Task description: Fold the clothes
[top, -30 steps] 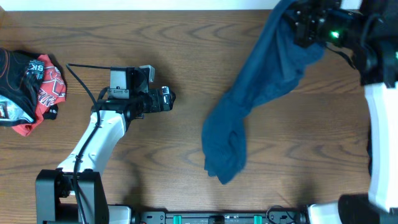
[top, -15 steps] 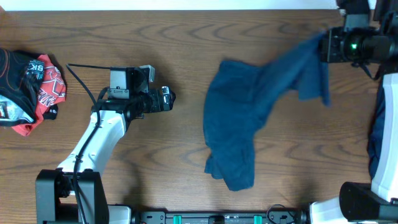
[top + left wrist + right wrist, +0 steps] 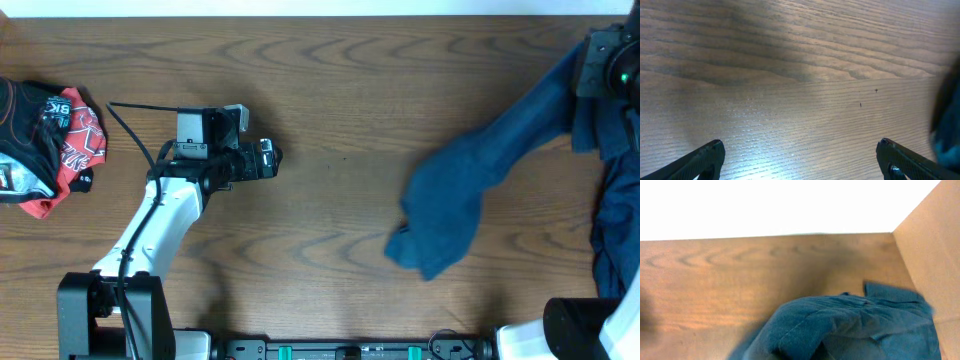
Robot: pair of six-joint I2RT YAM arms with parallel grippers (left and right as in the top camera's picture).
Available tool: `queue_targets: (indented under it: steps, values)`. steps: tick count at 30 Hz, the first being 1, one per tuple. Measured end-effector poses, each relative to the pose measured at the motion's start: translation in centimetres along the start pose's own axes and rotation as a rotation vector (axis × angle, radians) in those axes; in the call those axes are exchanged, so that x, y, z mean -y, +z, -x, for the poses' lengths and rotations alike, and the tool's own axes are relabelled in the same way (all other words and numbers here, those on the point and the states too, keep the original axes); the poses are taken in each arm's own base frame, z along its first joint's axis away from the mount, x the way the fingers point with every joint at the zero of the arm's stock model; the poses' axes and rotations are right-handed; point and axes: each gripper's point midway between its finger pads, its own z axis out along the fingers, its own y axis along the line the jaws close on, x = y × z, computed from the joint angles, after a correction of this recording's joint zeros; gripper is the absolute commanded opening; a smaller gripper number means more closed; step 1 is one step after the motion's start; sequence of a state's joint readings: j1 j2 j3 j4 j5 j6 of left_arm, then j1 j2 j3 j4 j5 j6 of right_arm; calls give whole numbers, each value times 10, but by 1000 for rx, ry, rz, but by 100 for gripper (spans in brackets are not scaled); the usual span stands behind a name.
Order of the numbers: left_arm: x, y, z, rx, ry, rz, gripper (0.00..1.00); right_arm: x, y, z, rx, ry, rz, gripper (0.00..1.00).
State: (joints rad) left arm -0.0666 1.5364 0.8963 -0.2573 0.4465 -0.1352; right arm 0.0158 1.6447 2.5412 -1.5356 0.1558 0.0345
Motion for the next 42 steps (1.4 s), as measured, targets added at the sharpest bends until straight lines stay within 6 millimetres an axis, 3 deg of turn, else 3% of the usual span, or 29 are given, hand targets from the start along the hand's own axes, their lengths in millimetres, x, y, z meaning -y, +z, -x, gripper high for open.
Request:
queue_targets:
  steps: [5, 9, 14, 19, 21, 25, 29, 35, 42]
  values:
    - [0, 0, 1, 5, 2, -1, 98, -8, -11, 11, 56, -1, 37, 1]
    - [0, 0, 2, 6, 3, -1, 98, -30, 7, 9, 16, -11, 136, 1]
    - [0, 0, 2, 7, 3, -1, 98, -90, 66, -5, -118, -64, 304, 1]
    - [0, 0, 2, 7, 3, -1, 98, -158, 119, -41, -286, -149, 415, 1]
    - [0, 0, 2, 6, 3, -2, 98, -181, 129, -57, -341, -185, 449, 1]
    - [0, 0, 2, 7, 3, -1, 98, -213, 130, -73, -377, -236, 501, 1]
    - [1, 0, 3, 10, 4, -2, 98, -230, 118, -78, -378, -277, 558, 1]
    - [2, 0, 7, 29, 8, -6, 98, -243, 96, -104, -477, -332, 649, 1]
    - [10, -3, 40, 158, -12, -39, 98, -254, 74, -129, -569, -389, 704, 1]
